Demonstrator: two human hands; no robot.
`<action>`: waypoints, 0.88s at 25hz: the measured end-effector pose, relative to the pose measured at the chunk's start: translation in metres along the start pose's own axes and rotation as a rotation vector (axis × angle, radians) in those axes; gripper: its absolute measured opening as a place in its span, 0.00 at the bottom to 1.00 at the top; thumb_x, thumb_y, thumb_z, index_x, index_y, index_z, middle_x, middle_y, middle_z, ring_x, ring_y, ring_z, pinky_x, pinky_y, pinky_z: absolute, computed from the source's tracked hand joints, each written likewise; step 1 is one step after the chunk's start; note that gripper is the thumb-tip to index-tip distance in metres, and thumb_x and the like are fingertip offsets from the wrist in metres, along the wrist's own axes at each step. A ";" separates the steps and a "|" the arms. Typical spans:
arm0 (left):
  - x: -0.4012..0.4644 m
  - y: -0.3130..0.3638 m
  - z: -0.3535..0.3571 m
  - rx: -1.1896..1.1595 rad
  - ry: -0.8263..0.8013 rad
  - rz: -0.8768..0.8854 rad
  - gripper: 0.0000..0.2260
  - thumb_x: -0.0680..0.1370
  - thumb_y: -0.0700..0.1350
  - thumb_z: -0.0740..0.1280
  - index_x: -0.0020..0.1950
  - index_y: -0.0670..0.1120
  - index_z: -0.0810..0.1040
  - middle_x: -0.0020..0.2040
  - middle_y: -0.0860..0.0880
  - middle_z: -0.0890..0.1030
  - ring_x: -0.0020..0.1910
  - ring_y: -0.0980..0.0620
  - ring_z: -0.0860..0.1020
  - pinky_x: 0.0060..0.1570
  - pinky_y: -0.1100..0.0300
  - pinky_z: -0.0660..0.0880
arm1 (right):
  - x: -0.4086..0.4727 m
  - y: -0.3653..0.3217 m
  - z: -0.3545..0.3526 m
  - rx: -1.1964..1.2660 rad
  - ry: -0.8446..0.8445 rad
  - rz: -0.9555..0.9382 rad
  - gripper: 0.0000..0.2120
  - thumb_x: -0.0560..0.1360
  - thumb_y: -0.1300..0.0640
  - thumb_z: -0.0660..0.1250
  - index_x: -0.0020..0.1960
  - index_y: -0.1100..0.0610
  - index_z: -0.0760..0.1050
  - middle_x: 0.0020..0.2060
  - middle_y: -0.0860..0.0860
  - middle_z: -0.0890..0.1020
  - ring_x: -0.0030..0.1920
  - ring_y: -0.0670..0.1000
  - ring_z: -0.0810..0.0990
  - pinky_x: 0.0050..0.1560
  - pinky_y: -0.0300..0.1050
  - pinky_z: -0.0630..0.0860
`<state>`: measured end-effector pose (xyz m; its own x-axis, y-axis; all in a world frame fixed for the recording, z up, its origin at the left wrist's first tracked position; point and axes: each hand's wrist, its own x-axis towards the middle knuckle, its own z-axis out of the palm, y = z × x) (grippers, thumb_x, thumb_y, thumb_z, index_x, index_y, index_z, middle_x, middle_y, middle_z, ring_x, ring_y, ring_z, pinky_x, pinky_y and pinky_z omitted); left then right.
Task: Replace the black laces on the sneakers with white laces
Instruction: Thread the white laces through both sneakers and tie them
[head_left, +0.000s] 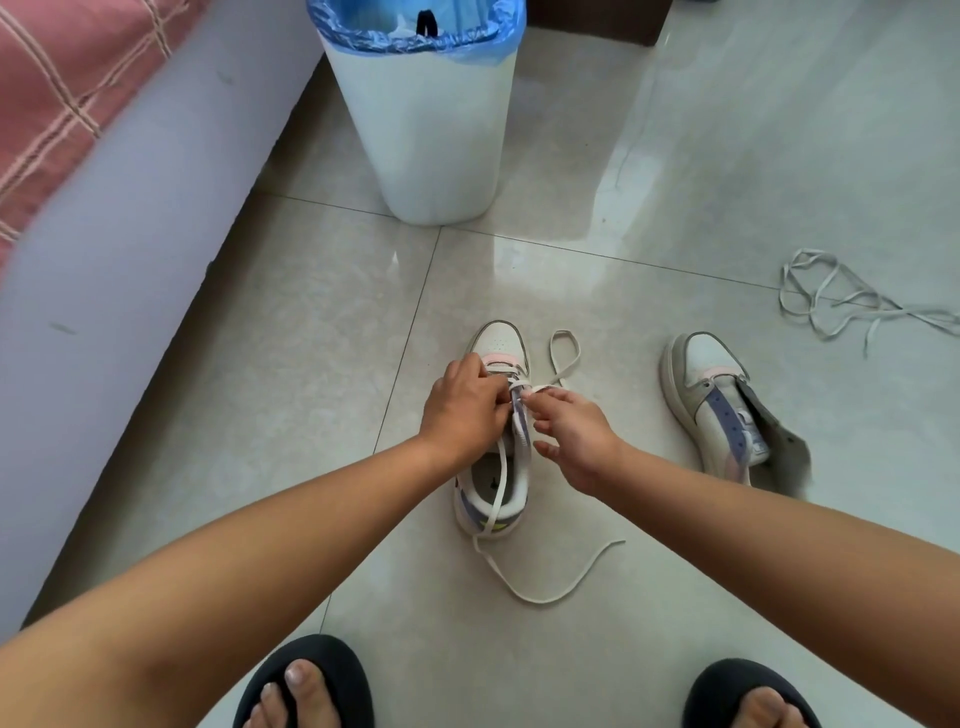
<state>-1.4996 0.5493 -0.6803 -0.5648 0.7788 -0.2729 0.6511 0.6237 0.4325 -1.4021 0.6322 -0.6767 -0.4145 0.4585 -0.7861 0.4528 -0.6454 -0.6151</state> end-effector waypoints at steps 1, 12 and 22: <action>0.001 0.000 -0.003 -0.051 -0.046 -0.014 0.07 0.77 0.44 0.64 0.50 0.42 0.78 0.53 0.43 0.71 0.53 0.45 0.71 0.49 0.57 0.69 | -0.004 0.004 -0.001 -0.075 -0.024 -0.023 0.13 0.74 0.61 0.67 0.57 0.57 0.70 0.40 0.49 0.74 0.38 0.46 0.71 0.36 0.40 0.69; -0.029 -0.082 -0.077 0.338 -0.878 -0.064 0.07 0.77 0.44 0.64 0.38 0.50 0.73 0.40 0.52 0.81 0.38 0.54 0.75 0.35 0.64 0.69 | -0.004 0.032 -0.007 -0.338 0.100 -0.065 0.15 0.70 0.59 0.70 0.49 0.55 0.64 0.39 0.52 0.71 0.38 0.51 0.71 0.40 0.47 0.71; -0.060 -0.102 -0.044 0.775 -0.822 -0.168 0.12 0.80 0.46 0.61 0.62 0.45 0.73 0.62 0.48 0.76 0.59 0.47 0.76 0.54 0.55 0.74 | -0.001 0.013 -0.006 -0.071 -0.134 0.113 0.07 0.75 0.53 0.66 0.50 0.55 0.73 0.37 0.51 0.71 0.33 0.47 0.69 0.32 0.39 0.68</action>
<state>-1.5542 0.4363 -0.6703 -0.3570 0.3116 -0.8806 0.8978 0.3748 -0.2313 -1.3914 0.6273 -0.6841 -0.4570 0.2969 -0.8385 0.5554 -0.6411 -0.5297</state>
